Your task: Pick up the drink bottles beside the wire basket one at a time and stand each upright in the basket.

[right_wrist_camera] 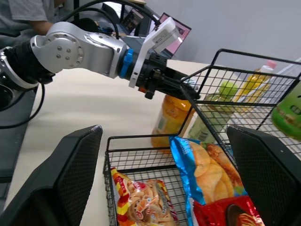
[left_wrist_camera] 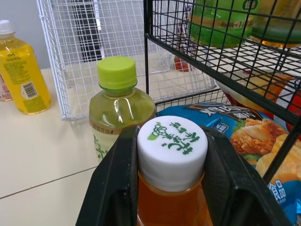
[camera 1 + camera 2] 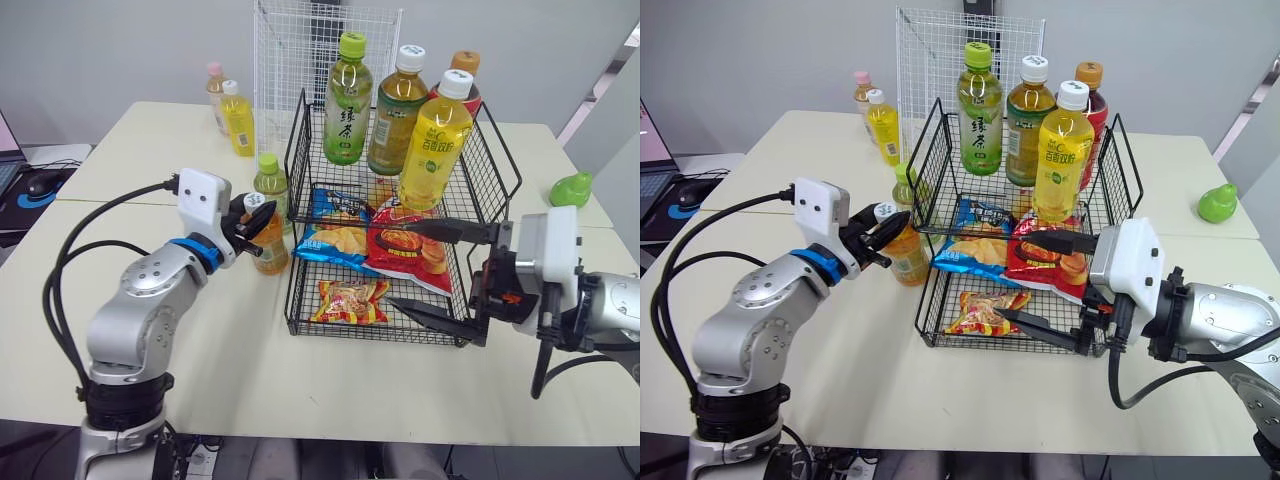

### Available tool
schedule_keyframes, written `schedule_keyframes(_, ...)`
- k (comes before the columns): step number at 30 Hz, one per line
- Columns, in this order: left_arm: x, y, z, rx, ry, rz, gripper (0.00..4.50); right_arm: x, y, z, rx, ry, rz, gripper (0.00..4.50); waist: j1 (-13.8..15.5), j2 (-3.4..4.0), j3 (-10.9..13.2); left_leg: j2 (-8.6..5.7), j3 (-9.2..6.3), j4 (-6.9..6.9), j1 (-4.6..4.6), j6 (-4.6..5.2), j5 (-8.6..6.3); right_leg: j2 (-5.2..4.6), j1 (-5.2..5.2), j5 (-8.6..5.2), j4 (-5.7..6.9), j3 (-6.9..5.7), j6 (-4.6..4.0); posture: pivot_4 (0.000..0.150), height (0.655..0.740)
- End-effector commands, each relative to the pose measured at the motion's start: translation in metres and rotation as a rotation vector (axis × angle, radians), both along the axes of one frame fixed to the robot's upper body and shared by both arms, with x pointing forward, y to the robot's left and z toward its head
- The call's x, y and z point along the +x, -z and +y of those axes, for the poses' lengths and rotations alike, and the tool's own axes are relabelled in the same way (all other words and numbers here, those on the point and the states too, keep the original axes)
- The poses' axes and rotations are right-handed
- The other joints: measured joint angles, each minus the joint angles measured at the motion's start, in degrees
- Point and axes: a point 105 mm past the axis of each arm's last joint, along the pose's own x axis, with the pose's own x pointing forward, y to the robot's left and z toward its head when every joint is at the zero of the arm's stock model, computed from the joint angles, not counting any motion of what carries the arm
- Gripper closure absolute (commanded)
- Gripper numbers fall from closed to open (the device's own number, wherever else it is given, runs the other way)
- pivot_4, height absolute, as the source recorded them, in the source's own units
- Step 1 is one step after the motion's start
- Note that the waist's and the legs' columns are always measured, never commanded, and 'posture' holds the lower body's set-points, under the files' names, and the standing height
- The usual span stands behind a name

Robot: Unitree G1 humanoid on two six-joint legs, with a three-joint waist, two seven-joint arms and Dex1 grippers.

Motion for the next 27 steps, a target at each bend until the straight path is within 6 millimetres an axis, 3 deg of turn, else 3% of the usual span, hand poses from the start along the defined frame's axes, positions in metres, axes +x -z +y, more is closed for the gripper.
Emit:
schedule_keyframes(1, -0.018, -0.041, 0.003, 0.021, 0.084, -0.119, 3.13, -0.003, -0.017, -0.011, 0.037, 0.028, -0.071, 0.0, 0.0, 0.0, 0.0, 0.0, 0.0, -0.01, 0.0, 0.0, 0.0, 0.0, 0.0, 0.0, -0.01, 0.0, 0.0, 0.15, 0.736)
schedule_keyframes(4, -0.029, -0.048, 0.007, 0.092, 0.198, -0.085, 3.13, -0.002, -0.022, -0.021, 0.031, 0.049, -0.067, 0.0, 0.0, 0.0, 0.0, 0.0, 0.02, -0.02, -0.05, 0.0, 0.0, 0.0, -0.06, 0.0, -0.01, 0.01, -0.01, 0.15, 0.736)
schedule_keyframes(5, -0.026, -0.057, 0.016, 0.101, 0.19, -0.091, 3.13, -0.002, -0.024, -0.024, 0.031, 0.054, -0.061, 0.0, 0.0, 0.01, 0.0, 0.0, 0.02, -0.03, -0.05, 0.0, 0.0, 0.0, -0.06, 0.01, -0.02, 0.01, -0.01, 0.15, 0.736)
schedule_keyframes(8, -0.025, -0.094, 0.031, 0.067, 0.235, -0.102, 3.13, 0.001, -0.032, -0.036, 0.04, 0.085, -0.051, 0.0, 0.4, -0.06, 0.1, 0.0, -0.03, 0.01, -0.06, 0.0, 0.01, 0.0, -0.06, -0.05, -0.01, -0.08, 0.07, 0.15, 0.736)
schedule_keyframes(17, -0.044, -0.203, 0.038, -0.067, 0.447, -0.159, 3.13, -0.002, -0.036, -0.046, 0.03, 0.122, -0.037, 0.0, 0.1, -0.13, 0.1, 0.02, 0.02, -0.08, -0.2, 0.01, 0.0, 0.04, -0.2, -0.07, -0.13, -0.06, 0.12, 0.15, 0.736)
schedule_keyframes(21, -0.054, -0.25, 0.018, -0.054, 0.581, -0.213, 3.13, 0.0, -0.041, -0.047, 0.063, 0.15, -0.057, 0.0, 0.0, -0.17, 0.1, -0.01, 0.04, -0.07, -0.23, 0.01, 0.0, 0.05, -0.24, -0.08, -0.07, -0.05, 0.14, 0.15, 0.736)
schedule_keyframes(27, -0.052, -0.267, -0.034, -0.003, 0.815, -0.191, 3.13, 0.002, -0.041, -0.05, 0.05, 0.192, -0.053, 0.0, 0.3, -0.12, 0.1, -0.03, 0.03, -0.06, -0.21, 0.01, 0.0, 0.02, -0.22, -0.09, -0.01, -0.06, 0.13, 0.15, 0.736)
